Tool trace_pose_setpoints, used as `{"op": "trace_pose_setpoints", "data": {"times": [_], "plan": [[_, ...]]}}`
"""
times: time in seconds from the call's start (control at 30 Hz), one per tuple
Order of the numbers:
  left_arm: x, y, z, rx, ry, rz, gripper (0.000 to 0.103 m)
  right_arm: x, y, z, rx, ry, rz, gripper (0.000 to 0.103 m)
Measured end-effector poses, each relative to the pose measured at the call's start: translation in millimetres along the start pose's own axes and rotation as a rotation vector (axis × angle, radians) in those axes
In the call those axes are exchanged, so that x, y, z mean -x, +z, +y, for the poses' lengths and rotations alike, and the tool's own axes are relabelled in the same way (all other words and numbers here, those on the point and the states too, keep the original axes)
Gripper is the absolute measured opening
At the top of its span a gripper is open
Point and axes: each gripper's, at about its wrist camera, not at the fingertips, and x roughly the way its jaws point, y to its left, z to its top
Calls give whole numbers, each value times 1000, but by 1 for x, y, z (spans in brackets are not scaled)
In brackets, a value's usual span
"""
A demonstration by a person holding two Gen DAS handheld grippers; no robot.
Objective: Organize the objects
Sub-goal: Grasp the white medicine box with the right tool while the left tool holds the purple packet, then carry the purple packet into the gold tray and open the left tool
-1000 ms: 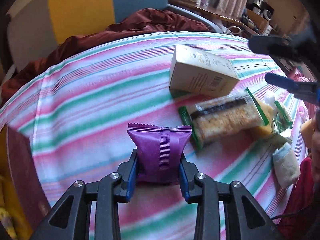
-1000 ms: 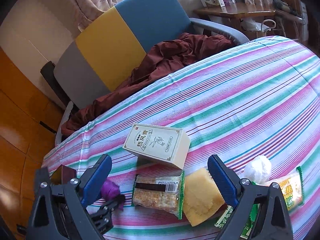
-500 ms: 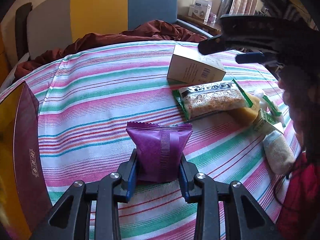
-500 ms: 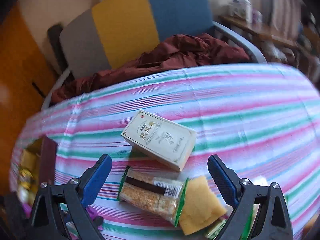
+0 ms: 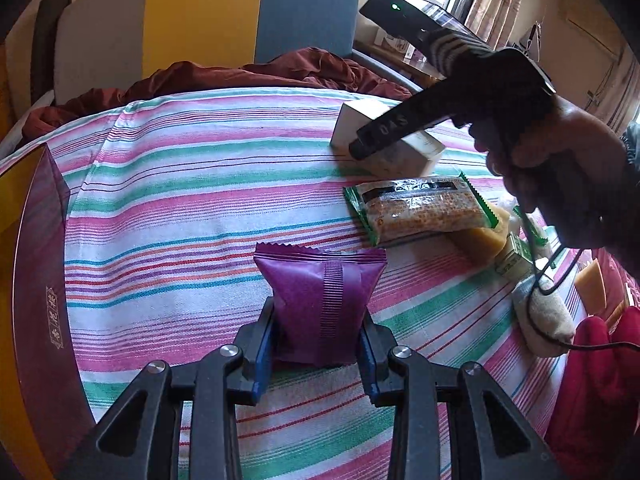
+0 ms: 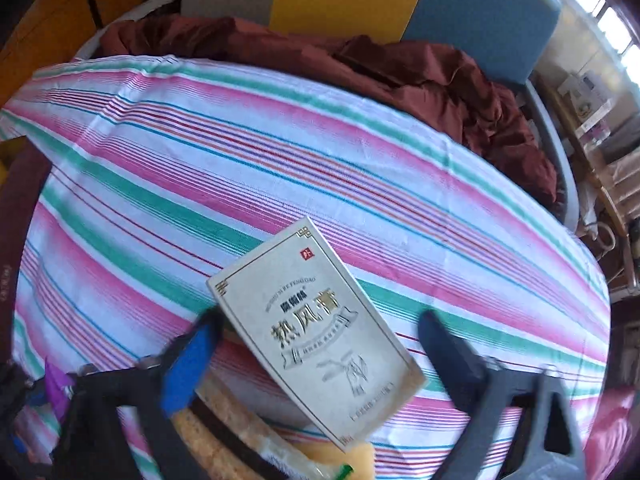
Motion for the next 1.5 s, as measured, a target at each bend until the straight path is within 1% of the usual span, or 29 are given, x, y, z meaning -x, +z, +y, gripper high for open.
{"op": "trace_pose_setpoints", "data": {"times": [0.03,0.07,0.13,0.23,0.27,0.3,0.33,0.4,0.47,0.53,0.67,0.77,0.8,0.87,0.93,1.03,1.07,1.13,1.23,1.5], "plan": [[0,0,0,0,1,-2,35,1,2,-1,-24,16,-16,51],[0,-1,-1,-1,2,-6,35,4,5,0,-45,23,-35,51],[1,-3,-2,-7,7,-14,35,14,11,2,-60,-19,-87,51],[2,-5,-5,-12,13,-25,35,39,20,3,-107,-9,-179,51],[2,-5,-5,-10,15,-25,35,49,22,4,-126,26,-201,51],[4,-5,-6,-6,18,-22,35,55,24,7,-141,86,-206,51],[5,-6,-6,-3,20,-18,35,61,25,12,-143,154,-202,51],[8,-8,-7,-9,28,-12,35,65,22,31,-108,228,-183,51],[14,-13,-9,-24,39,-6,35,62,15,50,-74,270,-143,51],[21,-22,-12,-51,46,-2,35,59,2,64,-55,293,-122,51],[35,-41,-13,-85,37,10,35,58,-29,78,-52,331,-96,51],[46,-56,-15,-114,32,14,35,61,-50,90,-37,328,-74,51],[49,-61,-16,-120,31,15,35,61,-56,95,-28,311,-64,51],[54,-69,-16,-128,29,14,35,59,-72,102,-11,244,-32,51],[58,-74,-17,-136,29,9,35,57,-89,106,-4,197,-1,51],[60,-77,-17,-150,30,-3,35,53,-116,105,-30,187,-5,52],[59,-78,-16,-157,33,-9,35,52,-123,101,-65,204,-32,52],[57,-77,-18,-173,41,-19,35,53,-126,98,-87,203,-42,52],[60,-83,-16,-178,42,-39,35,52,-126,102,-58,175,-52,52],[62,-84,-19,-200,54,-53,35,49,-123,103,-56,176,-58,53]]}}
